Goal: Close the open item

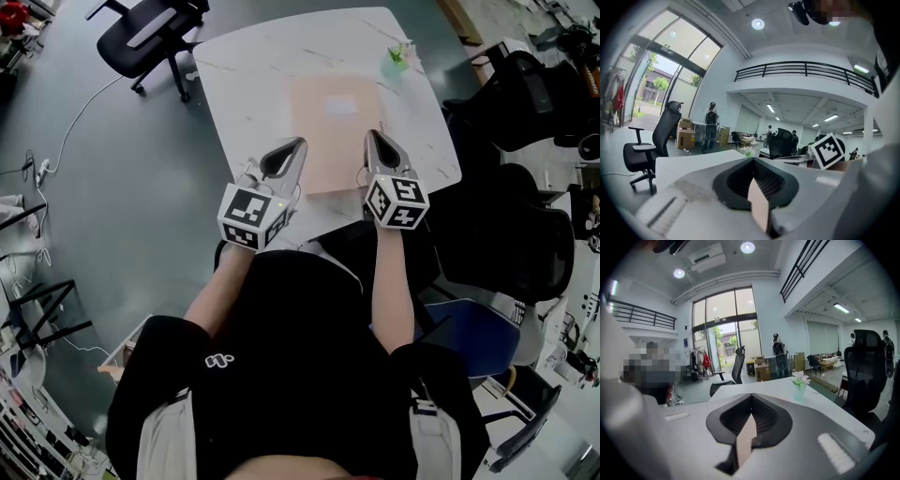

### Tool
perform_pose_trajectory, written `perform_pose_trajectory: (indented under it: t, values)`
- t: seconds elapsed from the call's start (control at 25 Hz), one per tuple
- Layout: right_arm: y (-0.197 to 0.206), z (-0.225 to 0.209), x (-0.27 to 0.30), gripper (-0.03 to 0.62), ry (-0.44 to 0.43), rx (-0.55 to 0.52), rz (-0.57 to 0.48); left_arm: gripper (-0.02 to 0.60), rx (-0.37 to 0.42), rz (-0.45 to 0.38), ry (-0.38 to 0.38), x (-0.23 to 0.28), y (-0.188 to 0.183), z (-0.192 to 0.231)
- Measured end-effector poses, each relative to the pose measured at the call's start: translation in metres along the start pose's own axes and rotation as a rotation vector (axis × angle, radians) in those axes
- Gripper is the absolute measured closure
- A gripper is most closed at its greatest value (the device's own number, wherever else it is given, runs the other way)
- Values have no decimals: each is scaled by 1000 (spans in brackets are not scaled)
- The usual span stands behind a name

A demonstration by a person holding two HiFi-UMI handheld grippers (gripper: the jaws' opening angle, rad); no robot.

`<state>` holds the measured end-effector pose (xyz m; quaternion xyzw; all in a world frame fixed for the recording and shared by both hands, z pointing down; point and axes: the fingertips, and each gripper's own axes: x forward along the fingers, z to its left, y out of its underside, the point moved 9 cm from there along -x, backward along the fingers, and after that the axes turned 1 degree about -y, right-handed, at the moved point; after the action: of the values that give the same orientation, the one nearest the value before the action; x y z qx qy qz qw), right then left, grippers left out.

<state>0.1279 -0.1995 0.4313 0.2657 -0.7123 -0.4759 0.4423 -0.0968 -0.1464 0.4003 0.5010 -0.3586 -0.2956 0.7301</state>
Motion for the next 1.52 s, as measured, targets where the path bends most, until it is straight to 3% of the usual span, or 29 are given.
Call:
perform_pose_trajectory:
  t: [0.32, 0.56, 0.72, 1.52]
  values:
    - [-56, 40, -46, 605, -35, -32, -206, 591, 53, -122, -3, -7, -46, -9]
    - [-73, 55, -74, 605, -29, -55, -297, 591, 133, -196, -25, -8, -68, -28]
    - [-75, 56, -82, 606, -43, -51, -305, 591, 137, -195, -66, -14, -67, -41]
    - [-62, 59, -106, 606, -71, -101, -304, 592, 117, -187, -96, -35, -41, -59]
